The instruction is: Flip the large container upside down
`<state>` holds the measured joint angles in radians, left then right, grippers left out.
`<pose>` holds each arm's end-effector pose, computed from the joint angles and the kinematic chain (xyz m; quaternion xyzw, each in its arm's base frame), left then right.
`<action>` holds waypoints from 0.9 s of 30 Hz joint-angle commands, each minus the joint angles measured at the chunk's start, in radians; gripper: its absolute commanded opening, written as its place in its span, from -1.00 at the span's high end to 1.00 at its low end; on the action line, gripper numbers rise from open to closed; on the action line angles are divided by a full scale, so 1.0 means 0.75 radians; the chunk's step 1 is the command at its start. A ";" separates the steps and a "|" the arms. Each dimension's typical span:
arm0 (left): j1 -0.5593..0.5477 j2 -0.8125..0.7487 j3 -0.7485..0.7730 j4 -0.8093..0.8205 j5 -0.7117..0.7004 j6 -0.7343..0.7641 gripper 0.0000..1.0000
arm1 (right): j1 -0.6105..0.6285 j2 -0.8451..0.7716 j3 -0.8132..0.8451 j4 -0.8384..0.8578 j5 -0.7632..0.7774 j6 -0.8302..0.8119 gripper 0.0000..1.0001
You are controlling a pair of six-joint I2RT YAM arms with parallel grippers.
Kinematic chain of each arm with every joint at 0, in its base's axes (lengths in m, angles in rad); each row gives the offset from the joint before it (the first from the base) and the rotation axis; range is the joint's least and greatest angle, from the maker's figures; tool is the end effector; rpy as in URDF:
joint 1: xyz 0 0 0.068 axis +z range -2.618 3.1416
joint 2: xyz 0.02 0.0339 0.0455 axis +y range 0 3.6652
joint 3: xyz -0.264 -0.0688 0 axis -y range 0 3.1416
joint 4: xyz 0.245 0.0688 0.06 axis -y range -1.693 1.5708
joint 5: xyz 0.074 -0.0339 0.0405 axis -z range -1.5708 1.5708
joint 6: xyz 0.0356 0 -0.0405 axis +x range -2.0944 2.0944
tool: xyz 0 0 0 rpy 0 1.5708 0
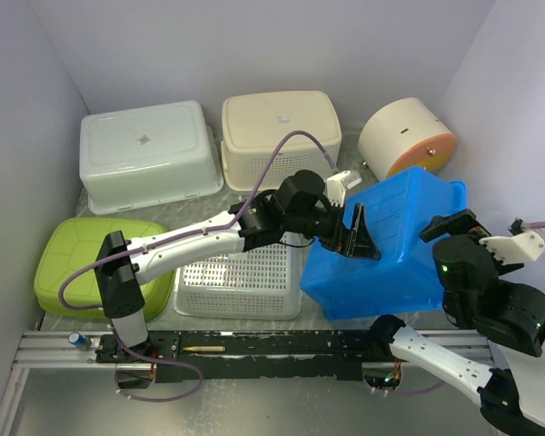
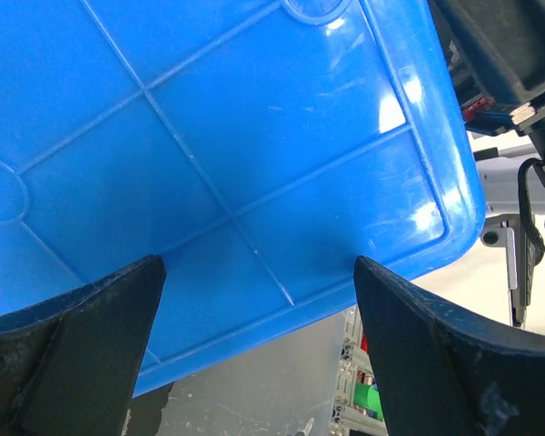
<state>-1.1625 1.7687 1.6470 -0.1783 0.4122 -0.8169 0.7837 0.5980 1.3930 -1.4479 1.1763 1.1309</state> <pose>0.1554 -0.3950 0.3707 0.2551 0.7552 -0.5760 0.1812 0.0233 -0.0231 0.4258 0.3709 0.6922 0.0150 0.6189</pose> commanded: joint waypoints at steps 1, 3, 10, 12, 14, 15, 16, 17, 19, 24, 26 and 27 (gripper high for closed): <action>-0.053 0.078 0.041 0.023 0.090 -0.001 -0.94 | -0.004 0.064 -0.006 0.088 0.031 -0.063 -1.00; -0.055 0.088 0.050 0.021 0.090 0.001 -0.94 | -0.012 0.072 -0.004 0.089 0.068 -0.084 -1.00; -0.056 0.124 0.073 0.028 0.107 -0.002 -0.94 | -0.019 0.035 -0.005 0.123 0.249 -0.094 -1.00; -0.057 0.130 0.075 0.025 0.105 0.001 -0.94 | -0.016 -0.026 -0.042 0.344 0.231 -0.321 -1.00; -0.056 0.131 0.074 0.026 0.099 0.005 -0.94 | -0.014 -0.140 -0.145 0.721 0.114 -0.697 -1.00; -0.056 0.134 0.074 0.029 0.099 0.005 -0.94 | -0.015 -0.193 -0.210 0.901 0.046 -0.846 -1.00; -0.056 0.137 0.074 0.032 0.099 0.005 -0.95 | -0.014 -0.242 -0.261 1.006 -0.018 -0.915 -1.00; -0.057 0.140 0.072 0.036 0.099 0.003 -0.95 | -0.012 -0.272 -0.302 1.062 -0.050 -0.937 -1.00; -0.056 0.148 0.070 0.045 0.104 -0.001 -0.94 | -0.006 -0.274 -0.298 1.006 -0.057 -0.887 -1.00; -0.056 0.159 0.065 0.062 0.120 -0.011 -0.94 | 0.013 -0.092 -0.154 0.659 -0.033 -0.683 -1.00; -0.058 0.156 0.068 0.064 0.124 -0.011 -0.94 | 0.018 -0.035 -0.093 0.535 -0.027 -0.585 -1.00; -0.058 0.151 0.068 0.063 0.122 -0.009 -0.94 | 0.020 -0.016 -0.073 0.489 -0.026 -0.538 -1.00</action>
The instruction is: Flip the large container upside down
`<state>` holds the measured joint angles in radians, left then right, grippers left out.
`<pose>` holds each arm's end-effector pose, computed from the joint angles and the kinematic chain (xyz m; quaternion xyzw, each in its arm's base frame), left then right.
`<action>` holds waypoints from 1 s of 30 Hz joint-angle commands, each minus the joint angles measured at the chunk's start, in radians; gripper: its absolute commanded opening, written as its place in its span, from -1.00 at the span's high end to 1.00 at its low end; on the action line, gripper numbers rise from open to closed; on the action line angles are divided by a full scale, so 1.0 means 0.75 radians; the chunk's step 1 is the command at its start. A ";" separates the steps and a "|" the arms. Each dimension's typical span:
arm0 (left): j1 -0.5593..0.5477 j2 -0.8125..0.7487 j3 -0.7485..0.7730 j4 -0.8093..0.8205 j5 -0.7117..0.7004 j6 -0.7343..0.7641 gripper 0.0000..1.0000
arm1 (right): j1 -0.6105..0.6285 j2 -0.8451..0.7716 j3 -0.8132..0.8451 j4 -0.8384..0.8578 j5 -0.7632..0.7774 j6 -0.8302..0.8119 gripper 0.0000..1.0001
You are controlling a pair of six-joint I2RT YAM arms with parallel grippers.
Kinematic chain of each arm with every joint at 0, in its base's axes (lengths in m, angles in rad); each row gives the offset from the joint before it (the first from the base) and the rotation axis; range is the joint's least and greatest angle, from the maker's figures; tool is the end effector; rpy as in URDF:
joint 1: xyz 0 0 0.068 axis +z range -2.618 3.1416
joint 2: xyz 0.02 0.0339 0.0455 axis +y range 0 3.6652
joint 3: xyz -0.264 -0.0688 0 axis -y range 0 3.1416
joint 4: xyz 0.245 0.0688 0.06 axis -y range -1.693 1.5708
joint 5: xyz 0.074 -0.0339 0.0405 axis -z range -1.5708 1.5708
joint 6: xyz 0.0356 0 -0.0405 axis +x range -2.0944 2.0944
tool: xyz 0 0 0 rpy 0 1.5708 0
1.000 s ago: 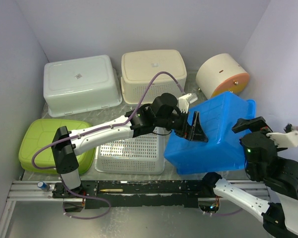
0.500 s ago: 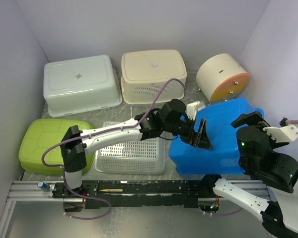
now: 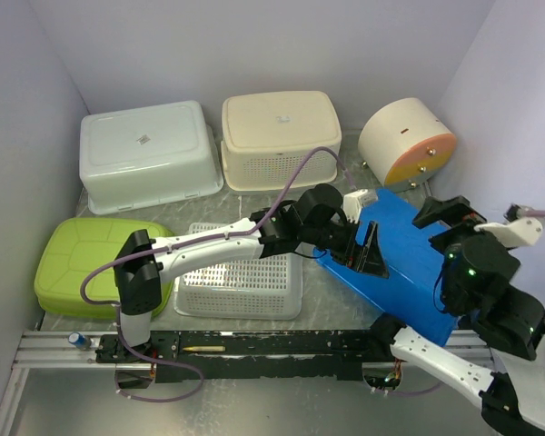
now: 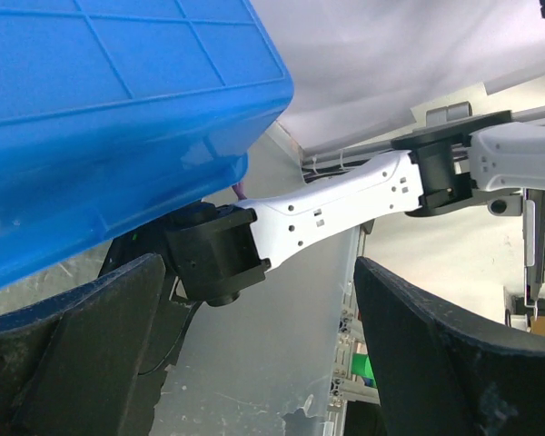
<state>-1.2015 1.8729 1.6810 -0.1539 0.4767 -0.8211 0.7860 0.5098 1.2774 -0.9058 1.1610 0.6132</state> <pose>0.1472 -0.4254 0.3419 0.2836 0.7551 -0.5760 0.1328 0.0313 -0.0149 0.4435 0.3043 0.6594 0.0370 0.6864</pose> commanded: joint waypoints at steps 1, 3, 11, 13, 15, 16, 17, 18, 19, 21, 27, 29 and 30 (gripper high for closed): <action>-0.006 0.005 0.024 0.023 0.028 0.004 -0.94 | 0.019 0.116 0.096 -0.277 -0.004 0.205 -1.00; -0.006 -0.010 0.041 -0.021 0.005 0.031 -0.94 | 0.022 0.134 0.111 -0.360 -0.017 0.305 -1.00; 0.041 -0.070 0.087 -0.225 -0.137 0.126 -0.95 | 0.028 0.225 0.086 -0.631 -0.188 0.590 -1.00; 0.084 -0.094 0.051 -0.228 -0.161 0.106 -0.95 | 0.028 0.207 0.041 -0.629 -0.234 0.639 -1.00; 0.142 -0.107 0.021 -0.220 -0.160 0.095 -0.95 | 0.029 0.180 -0.007 -0.624 -0.263 0.703 -1.00; 0.171 -0.108 0.012 -0.223 -0.166 0.096 -0.95 | 0.031 0.170 -0.028 -0.624 -0.276 0.734 -1.00; 0.206 -0.104 0.011 -0.237 -0.172 0.104 -0.95 | 0.034 0.158 -0.046 -0.616 -0.291 0.759 -1.00; 0.227 -0.096 0.017 -0.250 -0.171 0.118 -0.95 | 0.037 0.152 -0.065 -0.603 -0.309 0.763 -1.00; 0.245 -0.088 0.023 -0.267 -0.175 0.130 -0.95 | 0.042 0.147 -0.082 -0.586 -0.336 0.765 -1.00; 0.264 -0.078 0.040 -0.318 -0.192 0.161 -0.94 | 0.046 0.143 -0.121 -0.516 -0.398 0.727 -1.00; 0.291 -0.162 0.025 -0.455 -0.319 0.270 -0.97 | 0.047 0.227 -0.158 -0.337 -0.538 0.582 -1.00; 0.325 -0.216 -0.007 -0.511 -0.381 0.293 -1.00 | 0.046 0.285 -0.117 -0.321 -0.530 0.531 -1.00; 0.347 -0.254 -0.025 -0.543 -0.404 0.300 -0.99 | 0.047 0.314 -0.091 -0.309 -0.518 0.503 -1.00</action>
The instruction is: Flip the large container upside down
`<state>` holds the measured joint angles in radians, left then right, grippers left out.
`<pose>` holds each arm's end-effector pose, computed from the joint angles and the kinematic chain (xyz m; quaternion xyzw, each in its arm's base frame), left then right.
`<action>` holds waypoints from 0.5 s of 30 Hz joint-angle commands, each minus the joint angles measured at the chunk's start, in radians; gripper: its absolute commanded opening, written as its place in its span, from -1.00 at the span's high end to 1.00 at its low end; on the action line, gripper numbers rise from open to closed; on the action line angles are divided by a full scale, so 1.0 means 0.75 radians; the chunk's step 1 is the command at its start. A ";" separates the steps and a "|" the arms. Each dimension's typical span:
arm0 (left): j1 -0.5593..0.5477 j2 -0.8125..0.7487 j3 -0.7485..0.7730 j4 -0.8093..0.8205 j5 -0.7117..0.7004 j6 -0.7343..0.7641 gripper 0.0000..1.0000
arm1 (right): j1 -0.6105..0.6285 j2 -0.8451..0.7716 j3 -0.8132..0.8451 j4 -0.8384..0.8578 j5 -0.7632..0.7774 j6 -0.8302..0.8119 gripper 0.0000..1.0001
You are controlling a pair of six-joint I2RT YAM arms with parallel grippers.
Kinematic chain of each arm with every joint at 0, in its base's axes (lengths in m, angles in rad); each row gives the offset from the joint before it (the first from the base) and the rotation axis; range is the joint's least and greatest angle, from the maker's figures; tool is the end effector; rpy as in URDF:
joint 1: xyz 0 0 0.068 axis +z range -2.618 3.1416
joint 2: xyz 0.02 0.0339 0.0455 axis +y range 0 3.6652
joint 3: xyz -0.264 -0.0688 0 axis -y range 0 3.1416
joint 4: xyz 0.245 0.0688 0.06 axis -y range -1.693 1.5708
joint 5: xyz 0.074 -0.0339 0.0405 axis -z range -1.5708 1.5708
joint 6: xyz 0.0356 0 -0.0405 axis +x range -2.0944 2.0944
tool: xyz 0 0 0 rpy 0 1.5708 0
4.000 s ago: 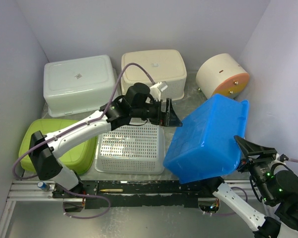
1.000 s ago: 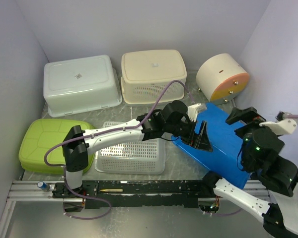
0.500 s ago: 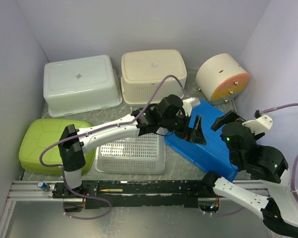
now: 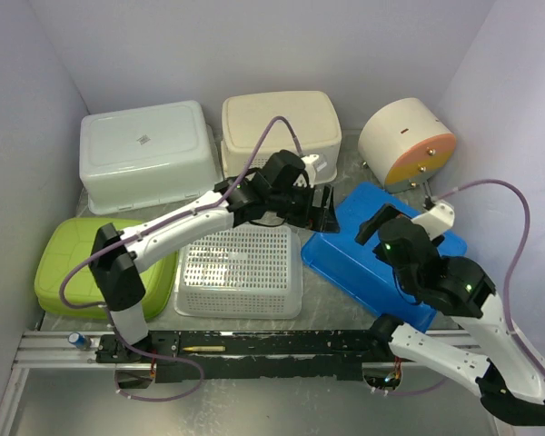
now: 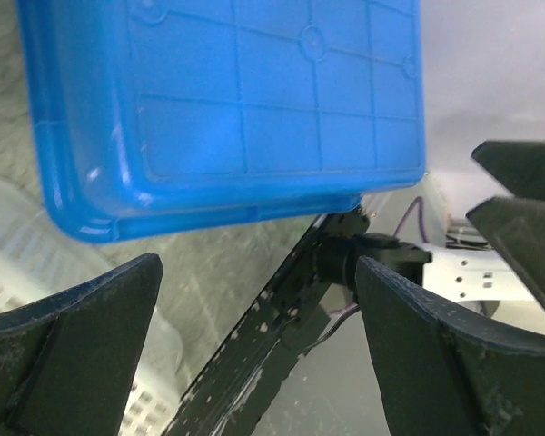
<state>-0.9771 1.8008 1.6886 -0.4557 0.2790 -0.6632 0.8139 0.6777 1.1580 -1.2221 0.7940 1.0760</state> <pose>0.2277 -0.3549 0.3445 0.2018 0.8472 -0.4313 0.2355 0.0712 0.0384 0.3786 0.2647 0.8165 0.0937 0.5044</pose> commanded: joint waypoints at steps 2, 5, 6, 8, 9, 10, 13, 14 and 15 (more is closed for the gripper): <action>0.091 -0.222 -0.075 -0.204 -0.193 0.106 -0.99 | 0.010 0.145 0.115 0.147 -0.010 -0.191 -1.00; 0.151 -0.347 -0.151 -0.288 -0.289 0.126 -0.98 | 0.010 0.238 0.173 0.205 0.004 -0.295 -1.00; 0.174 -0.389 -0.176 -0.319 -0.322 0.134 -0.98 | 0.009 0.266 0.181 0.235 -0.003 -0.334 -1.00; 0.198 -0.482 -0.225 -0.355 -0.428 0.140 -0.97 | 0.006 0.322 0.185 0.310 -0.028 -0.398 -1.00; 0.203 -0.534 -0.246 -0.364 -0.482 0.138 -0.94 | -0.001 0.350 0.182 0.356 -0.055 -0.435 -1.00; 0.205 -0.582 -0.270 -0.374 -0.548 0.128 -0.92 | -0.014 0.380 0.180 0.403 -0.095 -0.479 -1.00; 0.210 -0.716 -0.346 -0.362 -0.655 0.116 -0.91 | -0.177 0.485 0.179 0.527 -0.359 -0.588 -1.00; 0.214 -0.747 -0.360 -0.365 -0.667 0.116 -0.91 | -0.276 0.517 0.175 0.569 -0.510 -0.618 -1.00; 0.214 -0.778 -0.366 -0.372 -0.677 0.113 -0.91 | -0.389 0.552 0.159 0.611 -0.691 -0.642 -1.00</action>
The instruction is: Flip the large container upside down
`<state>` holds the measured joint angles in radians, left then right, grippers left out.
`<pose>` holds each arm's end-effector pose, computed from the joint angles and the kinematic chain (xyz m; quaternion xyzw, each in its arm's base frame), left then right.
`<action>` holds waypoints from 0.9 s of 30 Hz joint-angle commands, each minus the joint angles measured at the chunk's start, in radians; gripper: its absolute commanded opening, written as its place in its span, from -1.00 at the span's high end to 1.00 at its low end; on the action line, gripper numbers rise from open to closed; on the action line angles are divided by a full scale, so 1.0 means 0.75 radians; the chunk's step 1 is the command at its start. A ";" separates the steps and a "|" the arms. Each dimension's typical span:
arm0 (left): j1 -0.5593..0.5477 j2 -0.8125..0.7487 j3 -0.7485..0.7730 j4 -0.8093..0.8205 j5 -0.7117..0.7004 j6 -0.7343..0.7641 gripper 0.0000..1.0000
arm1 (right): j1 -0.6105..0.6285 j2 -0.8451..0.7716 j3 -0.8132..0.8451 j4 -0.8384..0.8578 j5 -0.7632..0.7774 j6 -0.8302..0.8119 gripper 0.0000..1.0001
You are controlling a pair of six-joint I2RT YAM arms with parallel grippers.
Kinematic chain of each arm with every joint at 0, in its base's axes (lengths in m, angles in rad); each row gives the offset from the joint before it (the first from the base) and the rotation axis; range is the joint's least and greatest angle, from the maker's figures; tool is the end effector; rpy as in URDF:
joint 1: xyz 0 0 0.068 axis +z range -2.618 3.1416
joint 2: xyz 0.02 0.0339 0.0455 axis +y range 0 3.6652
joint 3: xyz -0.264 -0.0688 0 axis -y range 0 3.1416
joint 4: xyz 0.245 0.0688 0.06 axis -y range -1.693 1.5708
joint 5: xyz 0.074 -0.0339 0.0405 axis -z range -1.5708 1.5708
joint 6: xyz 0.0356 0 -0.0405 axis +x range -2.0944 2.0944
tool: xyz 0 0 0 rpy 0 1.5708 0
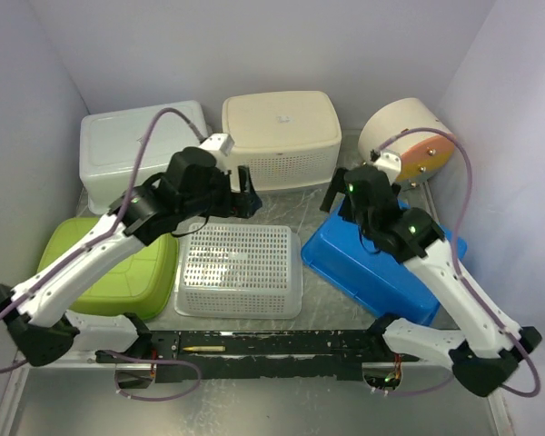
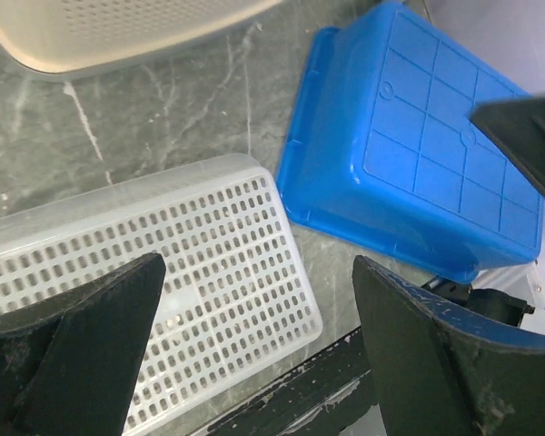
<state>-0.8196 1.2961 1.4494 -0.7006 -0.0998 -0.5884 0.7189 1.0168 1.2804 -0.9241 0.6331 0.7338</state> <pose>0.1901 -0.1984 0.4074 0.0762 0.8678 -0.2834 0.4010 0.1517 0.1047 0.3968 0.1432 0.8525 0.0684 0.4980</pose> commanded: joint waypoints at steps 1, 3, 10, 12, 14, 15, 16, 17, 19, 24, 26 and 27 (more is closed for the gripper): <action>0.005 -0.124 -0.052 -0.056 -0.178 0.010 -0.91 | -0.386 0.131 -0.020 0.248 -0.636 -0.195 -1.00; 0.003 -0.158 -0.063 -0.080 -0.204 -0.008 -0.91 | -0.480 0.188 -0.025 0.284 -0.798 -0.181 -1.00; 0.003 -0.317 -0.180 -0.056 -0.339 -0.016 -0.92 | -0.483 0.128 -0.003 0.266 -0.504 -0.163 -1.00; 0.003 -0.362 -0.217 -0.021 -0.387 -0.003 -0.92 | -0.484 0.073 -0.013 0.263 -0.414 -0.181 -1.00; 0.003 -0.396 -0.248 0.001 -0.436 0.000 -0.91 | -0.485 0.014 -0.026 0.257 -0.321 -0.183 -1.00; 0.004 -0.411 -0.255 0.008 -0.462 -0.002 -0.91 | -0.484 -0.011 -0.032 0.251 -0.282 -0.181 -1.00; 0.003 -0.422 -0.260 0.014 -0.482 -0.003 -0.91 | -0.483 -0.036 -0.037 0.250 -0.257 -0.183 -1.00; 0.004 -0.430 -0.263 0.016 -0.499 -0.005 -0.91 | -0.483 -0.058 -0.041 0.248 -0.231 -0.186 -1.00; 0.003 -0.449 -0.277 0.034 -0.528 -0.011 -0.91 | -0.483 -0.097 -0.054 0.239 -0.174 -0.172 -1.00; 0.004 -0.495 -0.321 0.093 -0.544 -0.003 -0.92 | -0.484 -0.182 -0.107 0.255 -0.078 -0.153 -1.00; 0.004 -0.506 -0.330 0.103 -0.545 -0.006 -0.92 | -0.484 -0.199 -0.121 0.260 -0.065 -0.142 -1.00; 0.003 -0.508 -0.334 0.106 -0.544 -0.005 -0.92 | -0.484 -0.204 -0.124 0.261 -0.061 -0.138 -1.00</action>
<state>-0.8196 0.9329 1.2152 -0.6815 -0.4713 -0.6010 0.3592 0.8822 1.2083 -0.7422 0.5159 0.6167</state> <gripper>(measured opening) 0.959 1.000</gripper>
